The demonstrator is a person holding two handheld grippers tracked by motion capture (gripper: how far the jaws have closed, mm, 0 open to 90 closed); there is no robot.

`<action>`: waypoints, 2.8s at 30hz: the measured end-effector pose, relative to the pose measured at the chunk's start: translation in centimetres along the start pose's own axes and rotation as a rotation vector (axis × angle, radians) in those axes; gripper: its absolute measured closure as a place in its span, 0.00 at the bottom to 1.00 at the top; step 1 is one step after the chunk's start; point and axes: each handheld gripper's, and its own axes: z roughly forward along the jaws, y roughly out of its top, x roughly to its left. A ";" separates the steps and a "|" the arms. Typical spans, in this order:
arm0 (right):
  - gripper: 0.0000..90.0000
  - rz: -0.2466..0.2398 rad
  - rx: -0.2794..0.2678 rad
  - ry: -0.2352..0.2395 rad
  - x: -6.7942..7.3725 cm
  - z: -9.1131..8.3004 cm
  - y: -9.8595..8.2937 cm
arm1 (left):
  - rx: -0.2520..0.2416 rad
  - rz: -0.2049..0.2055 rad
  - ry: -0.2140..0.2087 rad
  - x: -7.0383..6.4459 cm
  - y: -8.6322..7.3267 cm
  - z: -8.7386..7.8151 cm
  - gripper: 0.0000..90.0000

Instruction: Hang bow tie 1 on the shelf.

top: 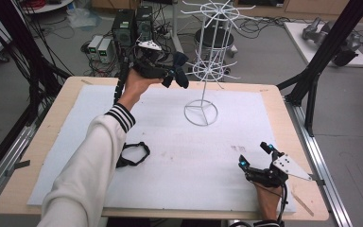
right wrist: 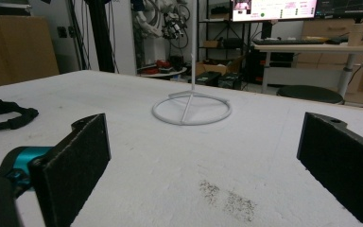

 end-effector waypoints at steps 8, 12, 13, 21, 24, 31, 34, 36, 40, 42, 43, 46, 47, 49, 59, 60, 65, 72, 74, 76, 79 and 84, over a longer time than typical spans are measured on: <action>0.03 -0.006 -0.003 0.000 -0.1 0.0 0.0 | 0.014 -0.002 0.004 0.0 -0.4 0.2 0.81; 0.03 0.000 0.000 0.001 0.0 0.0 0.0 | 0.016 0.002 0.001 -0.2 -0.4 0.5 0.81; 0.03 0.004 0.002 0.002 0.0 0.0 0.0 | 0.017 0.004 0.002 -0.2 -0.4 0.5 0.81; 0.03 -0.003 -0.001 0.001 0.0 0.0 0.0 | 0.033 0.003 0.004 -0.2 -0.8 0.9 0.81; 0.03 -0.005 -0.003 0.001 -0.1 0.0 0.0 | 0.030 0.001 0.003 -0.2 -0.9 0.8 0.81; 0.03 0.004 0.001 0.001 0.0 0.0 0.0 | 0.029 0.012 -0.006 -0.6 -0.8 1.2 0.81; 0.03 0.004 0.002 0.000 0.0 0.0 0.0 | 0.034 0.017 -0.007 -0.8 -1.0 1.5 0.81; 0.03 -0.004 0.000 0.000 0.0 0.0 0.0 | 0.031 0.014 -0.009 -0.9 -1.1 1.7 0.81; 0.03 0.001 0.004 0.000 0.0 0.0 0.0 | 0.033 0.012 -0.016 -1.1 -1.5 2.1 0.81; 0.03 -0.003 0.001 0.001 0.0 0.0 0.0 | 0.032 0.012 -0.019 -1.2 -1.6 2.3 0.81; 0.03 0.002 0.004 0.001 0.0 0.0 0.0 | 0.032 0.011 -0.019 -1.2 -1.7 2.4 0.81; 0.03 0.000 0.003 0.001 0.0 0.0 0.0 | 0.027 0.009 -0.022 -1.5 -1.7 2.7 0.81; 0.03 0.002 0.004 0.000 0.0 0.0 0.0 | 0.030 0.014 -0.020 -1.6 -1.7 2.8 0.81; 0.03 0.001 0.004 0.000 0.1 0.0 0.0 | 0.030 0.014 -0.021 -1.7 -1.8 2.9 0.81; 0.03 -0.004 0.004 -0.003 0.1 0.0 0.0 | 0.036 0.006 -0.026 -2.0 -1.7 2.6 0.79; 0.03 -0.003 0.004 -0.002 0.1 0.0 0.0 | 0.034 0.002 -0.028 -1.9 -1.7 2.6 0.76; 0.03 -0.001 0.002 -0.002 0.1 0.0 0.0 | 0.018 -0.013 -0.008 -2.1 -1.9 2.3 0.36; 0.03 -0.010 -0.001 -0.007 0.1 0.0 0.0 | -0.031 -0.017 -0.035 -1.4 -3.4 0.7 0.20; 0.03 -0.010 0.000 -0.005 0.1 0.0 0.0 | -0.055 -0.014 -0.038 -1.3 -3.8 0.0 0.20; 0.03 -0.003 0.000 -0.006 0.1 0.0 0.0 | -0.074 -0.015 -0.043 -1.2 -4.3 -0.7 0.20; 0.03 -0.001 0.003 -0.008 0.1 0.0 0.0 | -0.100 -0.002 -0.047 -1.1 -5.2 -2.2 0.20; 0.03 0.002 0.004 -0.011 0.1 0.0 0.0 | -0.139 0.001 -0.054 -0.9 -6.7 -4.6 0.20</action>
